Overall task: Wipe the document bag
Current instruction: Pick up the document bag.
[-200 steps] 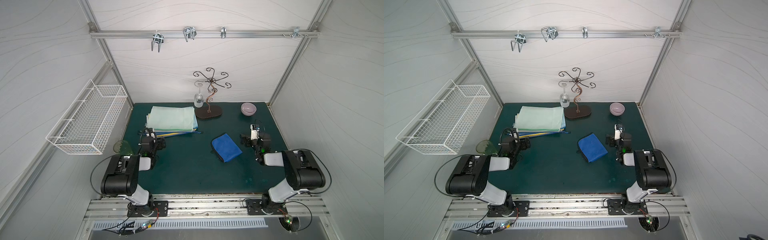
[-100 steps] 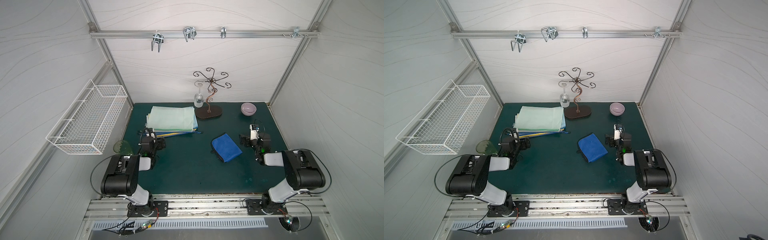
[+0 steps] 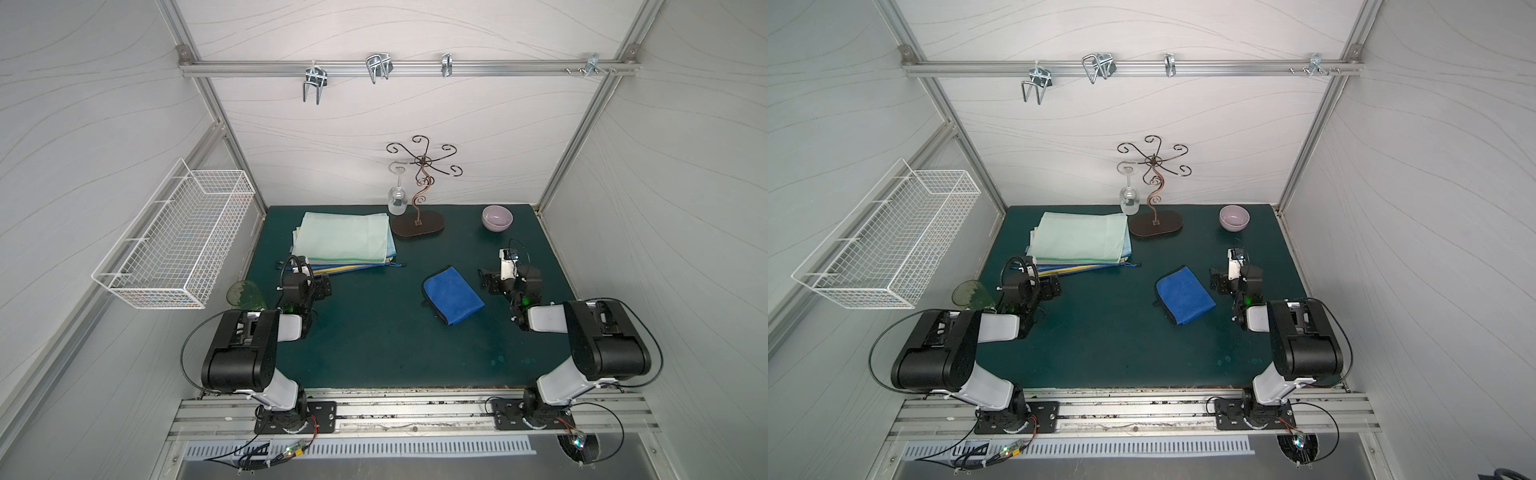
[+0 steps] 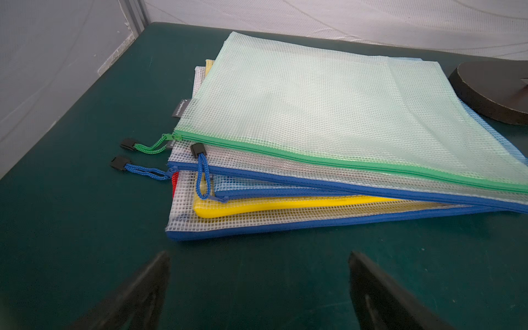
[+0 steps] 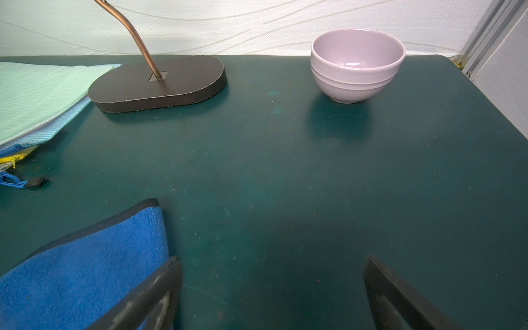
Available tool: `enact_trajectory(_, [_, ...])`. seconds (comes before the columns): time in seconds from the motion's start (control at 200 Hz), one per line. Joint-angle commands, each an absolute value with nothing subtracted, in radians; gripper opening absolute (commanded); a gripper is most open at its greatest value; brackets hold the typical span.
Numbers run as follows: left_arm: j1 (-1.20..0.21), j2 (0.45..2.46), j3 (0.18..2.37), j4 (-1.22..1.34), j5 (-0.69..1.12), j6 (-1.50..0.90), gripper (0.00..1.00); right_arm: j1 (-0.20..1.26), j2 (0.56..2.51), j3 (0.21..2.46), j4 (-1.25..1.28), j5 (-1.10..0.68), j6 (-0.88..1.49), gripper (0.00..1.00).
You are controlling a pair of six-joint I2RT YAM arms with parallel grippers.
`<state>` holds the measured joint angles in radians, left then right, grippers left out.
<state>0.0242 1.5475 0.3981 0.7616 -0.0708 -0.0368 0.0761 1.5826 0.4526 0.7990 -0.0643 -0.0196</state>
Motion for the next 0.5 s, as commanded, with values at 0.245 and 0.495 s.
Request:
enact_trajectory(0.245, [0.021, 1.539, 0.431, 0.812, -0.054, -0.015, 0.99, 0.047, 1.493, 0.514, 0.625, 0.068, 0.054, 0.99])
enact_trajectory(0.495, [-0.028, 1.417, 0.512, 0.574, -0.101, 0.028, 0.99, 0.032, 1.361, 0.735, 0.116, 0.175, 0.289, 0.99])
